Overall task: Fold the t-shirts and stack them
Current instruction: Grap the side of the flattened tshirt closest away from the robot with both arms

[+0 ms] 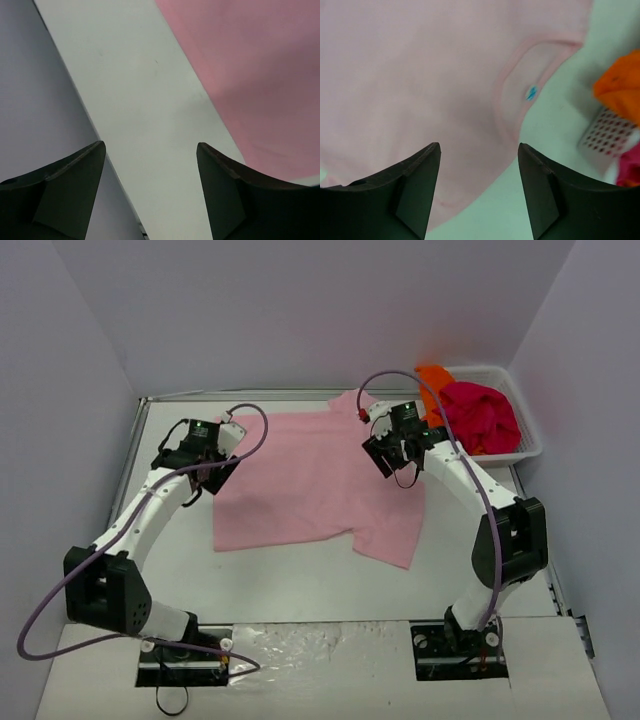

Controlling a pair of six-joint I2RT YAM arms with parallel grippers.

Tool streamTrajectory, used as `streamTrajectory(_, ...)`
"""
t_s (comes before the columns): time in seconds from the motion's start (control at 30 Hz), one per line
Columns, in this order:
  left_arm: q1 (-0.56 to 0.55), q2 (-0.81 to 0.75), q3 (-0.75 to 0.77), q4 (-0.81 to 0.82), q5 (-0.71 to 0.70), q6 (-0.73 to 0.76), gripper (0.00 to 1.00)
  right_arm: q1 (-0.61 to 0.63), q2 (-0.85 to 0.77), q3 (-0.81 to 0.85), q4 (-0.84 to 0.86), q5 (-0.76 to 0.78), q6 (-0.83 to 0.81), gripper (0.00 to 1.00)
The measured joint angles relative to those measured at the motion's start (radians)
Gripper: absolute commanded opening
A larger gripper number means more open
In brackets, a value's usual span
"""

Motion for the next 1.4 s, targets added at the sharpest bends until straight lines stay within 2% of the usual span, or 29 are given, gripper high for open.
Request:
streamTrajectory(0.1, 0.000, -0.106, -0.162, -0.023, 0.035, 0.037, 0.75, -0.002, -0.077, -0.154, -0.063, -0.075, -0.030, 0.62)
streamTrajectory(0.2, 0.000, -0.235, -0.250, -0.026, 0.053, 0.078, 0.75, -0.002, -0.166, -0.255, -0.124, -0.140, -0.048, 0.64)
streamTrajectory(0.33, -0.002, -0.372, -0.324, -0.002, 0.061, 0.138, 0.75, 0.002, -0.281, -0.325, -0.146, -0.188, -0.053, 0.65)
streamTrajectory(0.43, -0.006, -0.418, -0.402, 0.018, 0.067, 0.181, 0.75, 0.001, -0.299, -0.342, -0.147, -0.208, -0.052, 0.65)
streamTrajectory(0.6, -0.007, -0.398, -0.504, 0.027, 0.128, 0.238, 0.75, -0.029, -0.259, -0.362, -0.137, -0.243, -0.050, 0.65)
streamTrajectory(0.93, -0.051, -0.344, -0.575, 0.092, 0.191, 0.269, 0.75, -0.112, -0.220, -0.394, -0.126, -0.277, -0.047, 0.65)
streamTrajectory(1.4, -0.171, -0.326, -0.668, 0.146, 0.151, 0.232, 0.74, -0.123, -0.190, -0.394, -0.118, -0.276, -0.039, 0.64)
